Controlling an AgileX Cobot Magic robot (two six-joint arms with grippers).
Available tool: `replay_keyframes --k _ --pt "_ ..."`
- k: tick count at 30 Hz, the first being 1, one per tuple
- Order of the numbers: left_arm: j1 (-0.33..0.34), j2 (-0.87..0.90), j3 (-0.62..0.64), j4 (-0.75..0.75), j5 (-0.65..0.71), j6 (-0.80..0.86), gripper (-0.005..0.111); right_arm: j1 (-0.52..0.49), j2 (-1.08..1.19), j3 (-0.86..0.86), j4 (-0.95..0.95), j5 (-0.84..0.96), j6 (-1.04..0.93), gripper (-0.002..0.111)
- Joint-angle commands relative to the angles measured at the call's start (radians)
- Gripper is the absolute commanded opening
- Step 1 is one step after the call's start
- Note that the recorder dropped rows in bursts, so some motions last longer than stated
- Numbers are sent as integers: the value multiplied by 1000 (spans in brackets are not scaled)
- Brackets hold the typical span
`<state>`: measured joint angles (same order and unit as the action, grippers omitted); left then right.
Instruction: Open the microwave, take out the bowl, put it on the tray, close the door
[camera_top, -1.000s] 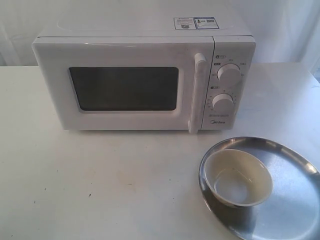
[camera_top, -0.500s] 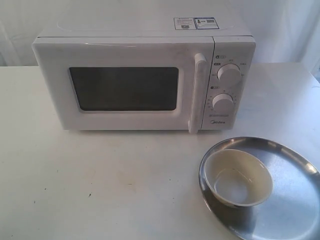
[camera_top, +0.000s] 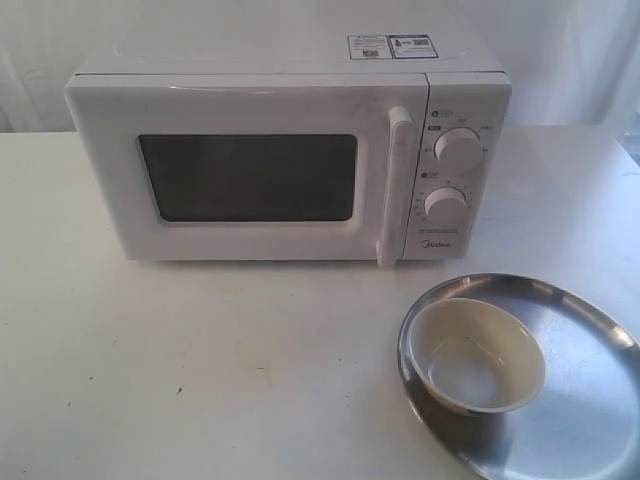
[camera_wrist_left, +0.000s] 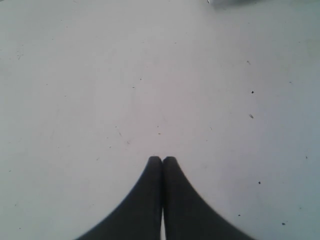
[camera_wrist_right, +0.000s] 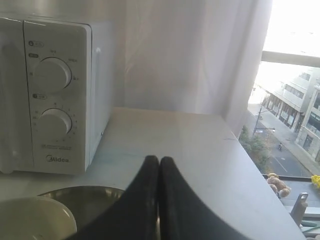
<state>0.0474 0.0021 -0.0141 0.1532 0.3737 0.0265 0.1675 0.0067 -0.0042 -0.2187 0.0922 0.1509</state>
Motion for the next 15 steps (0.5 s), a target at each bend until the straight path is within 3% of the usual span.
replay_keyframes --k 1,15 --pt "0 -2 10 -10 41 0 0 -8 -7 4 93 -19 -103 0" --pt "0 -2 10 -10 41 0 0 -8 -7 4 137 87 -128 0"
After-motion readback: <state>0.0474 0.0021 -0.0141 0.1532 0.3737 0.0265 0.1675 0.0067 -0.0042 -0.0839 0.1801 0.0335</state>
